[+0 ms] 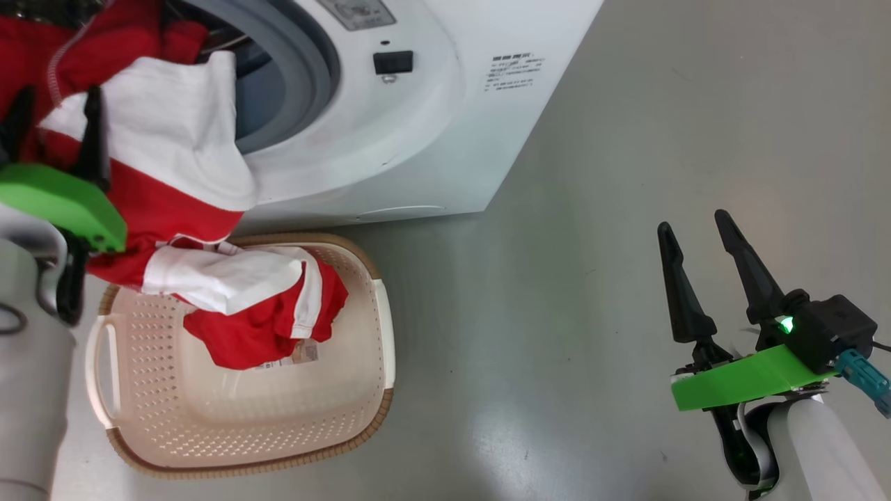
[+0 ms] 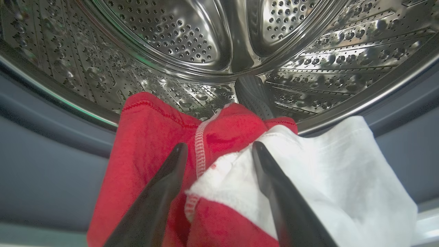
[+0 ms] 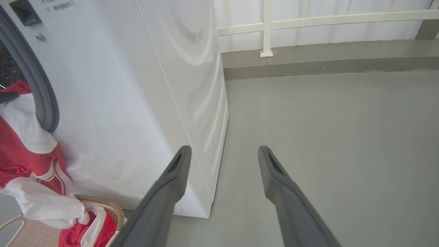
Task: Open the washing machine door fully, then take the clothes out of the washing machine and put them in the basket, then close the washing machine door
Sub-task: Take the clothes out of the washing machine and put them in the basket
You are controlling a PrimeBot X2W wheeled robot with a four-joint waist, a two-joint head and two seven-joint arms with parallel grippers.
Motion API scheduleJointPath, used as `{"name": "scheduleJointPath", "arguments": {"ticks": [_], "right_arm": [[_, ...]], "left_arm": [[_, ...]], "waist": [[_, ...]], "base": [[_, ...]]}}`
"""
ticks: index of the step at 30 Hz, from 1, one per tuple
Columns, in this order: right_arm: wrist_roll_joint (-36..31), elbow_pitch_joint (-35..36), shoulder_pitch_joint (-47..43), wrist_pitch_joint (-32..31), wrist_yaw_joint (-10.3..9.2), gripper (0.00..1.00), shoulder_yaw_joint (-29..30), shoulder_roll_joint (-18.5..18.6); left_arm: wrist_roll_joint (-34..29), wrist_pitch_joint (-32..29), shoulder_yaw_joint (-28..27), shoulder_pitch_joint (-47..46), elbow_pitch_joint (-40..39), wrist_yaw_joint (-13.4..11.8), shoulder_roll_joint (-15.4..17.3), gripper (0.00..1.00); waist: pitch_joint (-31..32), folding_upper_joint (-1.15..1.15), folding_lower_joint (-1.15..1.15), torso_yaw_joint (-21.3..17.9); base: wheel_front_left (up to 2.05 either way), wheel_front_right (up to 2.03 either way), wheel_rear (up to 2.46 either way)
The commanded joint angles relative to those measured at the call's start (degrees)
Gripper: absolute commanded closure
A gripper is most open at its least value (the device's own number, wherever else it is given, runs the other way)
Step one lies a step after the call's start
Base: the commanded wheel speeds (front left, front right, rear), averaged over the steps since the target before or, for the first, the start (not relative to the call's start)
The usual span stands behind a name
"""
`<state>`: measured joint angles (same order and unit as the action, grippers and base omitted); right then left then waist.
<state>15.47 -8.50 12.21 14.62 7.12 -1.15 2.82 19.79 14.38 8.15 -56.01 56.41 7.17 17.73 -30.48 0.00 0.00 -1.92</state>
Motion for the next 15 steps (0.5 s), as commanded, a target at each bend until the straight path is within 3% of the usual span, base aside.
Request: {"name": "scheduleJointPath", "arguments": {"ticks": [1,15], "right_arm": [[-0.28,1.5,0.73,0.38,0.36,0.0,-1.53,0.06],[0.6,1.42,1.01,0.38,0.36,0.0,-2.55,0.06]], "left_arm": [[1.01,0.14,-0.43,-1.33,0.52,0.32,3.33,0.0],[9.67,-5.1,6.96,-7.33,10.93,0.32,5.37,0.0]], "waist": [[-0.15,0.0,0.0,-0.14],[-0.31,0.0,0.0,-1.83]], "base": [[0.0,0.0,0.0],[0.0,0.0,0.0]]}}
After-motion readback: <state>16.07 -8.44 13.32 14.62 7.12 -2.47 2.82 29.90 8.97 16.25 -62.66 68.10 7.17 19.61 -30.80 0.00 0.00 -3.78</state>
